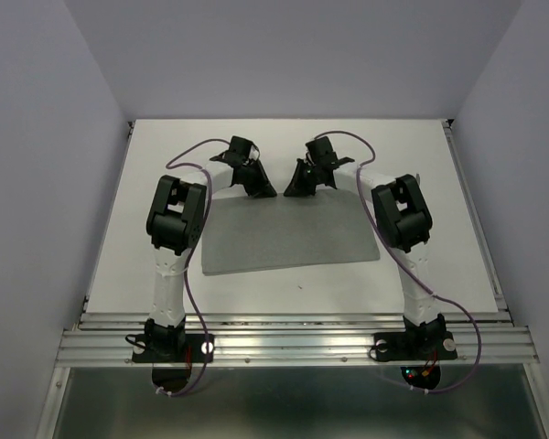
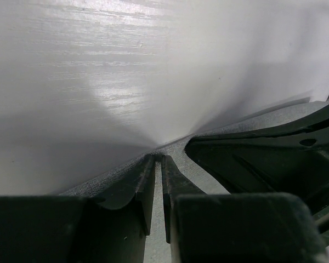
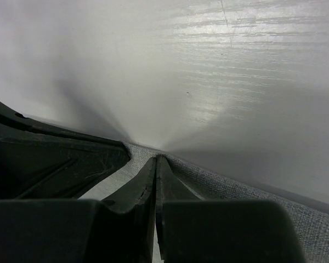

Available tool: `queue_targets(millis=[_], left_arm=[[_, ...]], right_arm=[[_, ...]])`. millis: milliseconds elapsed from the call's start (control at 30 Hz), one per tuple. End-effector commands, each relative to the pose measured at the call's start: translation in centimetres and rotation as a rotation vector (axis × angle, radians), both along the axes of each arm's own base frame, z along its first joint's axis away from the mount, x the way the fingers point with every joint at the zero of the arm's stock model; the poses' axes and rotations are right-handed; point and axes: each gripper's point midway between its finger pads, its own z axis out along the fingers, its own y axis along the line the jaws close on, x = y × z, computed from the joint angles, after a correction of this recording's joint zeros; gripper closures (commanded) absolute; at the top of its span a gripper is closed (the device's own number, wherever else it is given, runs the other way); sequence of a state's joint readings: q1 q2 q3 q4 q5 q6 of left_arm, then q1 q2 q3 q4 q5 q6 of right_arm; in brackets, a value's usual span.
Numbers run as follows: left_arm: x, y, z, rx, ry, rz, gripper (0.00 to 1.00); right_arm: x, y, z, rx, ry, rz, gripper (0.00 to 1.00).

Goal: Fold the napkin into a case and place the utensils inside
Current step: Smooth out the rectangle-folded napkin at the center of the board.

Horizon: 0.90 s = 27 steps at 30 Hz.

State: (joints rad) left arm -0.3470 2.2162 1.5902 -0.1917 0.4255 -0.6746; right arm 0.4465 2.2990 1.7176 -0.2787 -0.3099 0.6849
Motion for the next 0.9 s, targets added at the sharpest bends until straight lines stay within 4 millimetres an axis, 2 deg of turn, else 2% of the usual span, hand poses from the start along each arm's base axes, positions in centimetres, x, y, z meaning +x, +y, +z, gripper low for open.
queue_targets(millis=[0,67,100,133,167,267,333,467,567,733,867], left_arm=[[0.0,1.9,-0.4,0.093,-0.011,0.004,0.77],[0.1,2.9,-0.4,0.131,-0.006,0.011,0.77],[0.1,3.1,-0.5,0.141,-0.006,0.010,0.77],[0.1,3.3,-0.6,0.149,-0.006,0.010,0.77],[0.2,3.8,-0.5,0.158,-0.013,0.009,0.77],[0.4,4.6,-0.7,0.173,-0.013,0.005,0.77],[0.3,5.0,-1.2,0.191,-0.008,-0.007,0.77],[0.5,5.1,-1.5,0.203,-0.009,-0.024,0.77],[0.5,5.0,-1.6,0.200,-0.012,-0.034,0.77],[0.9,4.7,-0.8,0.197,-0.032,-0.052,0.77],[1.2,4.6,-0.4,0.199,-0.041,-0.060,0.77]], right_arm=[[-0.4,-1.2,-1.0,-0.082,-0.011,-0.023,0.95],[-0.1,-1.8,0.0,-0.107,-0.043,-0.040,0.95],[-0.2,-1.9,-0.3,-0.115,-0.039,-0.041,0.95],[0.2,-2.8,0.4,-0.113,-0.051,-0.059,0.95],[0.4,-4.0,0.3,-0.117,-0.043,-0.079,0.95],[0.7,-6.0,1.5,-0.114,-0.055,-0.115,0.95],[0.9,-7.8,1.4,-0.132,-0.054,-0.139,0.95],[1.3,-11.4,1.8,-0.156,-0.061,-0.189,0.95],[1.5,-13.3,1.8,-0.167,-0.061,-0.212,0.95],[2.8,-17.6,1.7,-0.155,-0.049,-0.275,0.95],[3.5,-20.0,1.7,-0.147,-0.045,-0.319,0.95]])
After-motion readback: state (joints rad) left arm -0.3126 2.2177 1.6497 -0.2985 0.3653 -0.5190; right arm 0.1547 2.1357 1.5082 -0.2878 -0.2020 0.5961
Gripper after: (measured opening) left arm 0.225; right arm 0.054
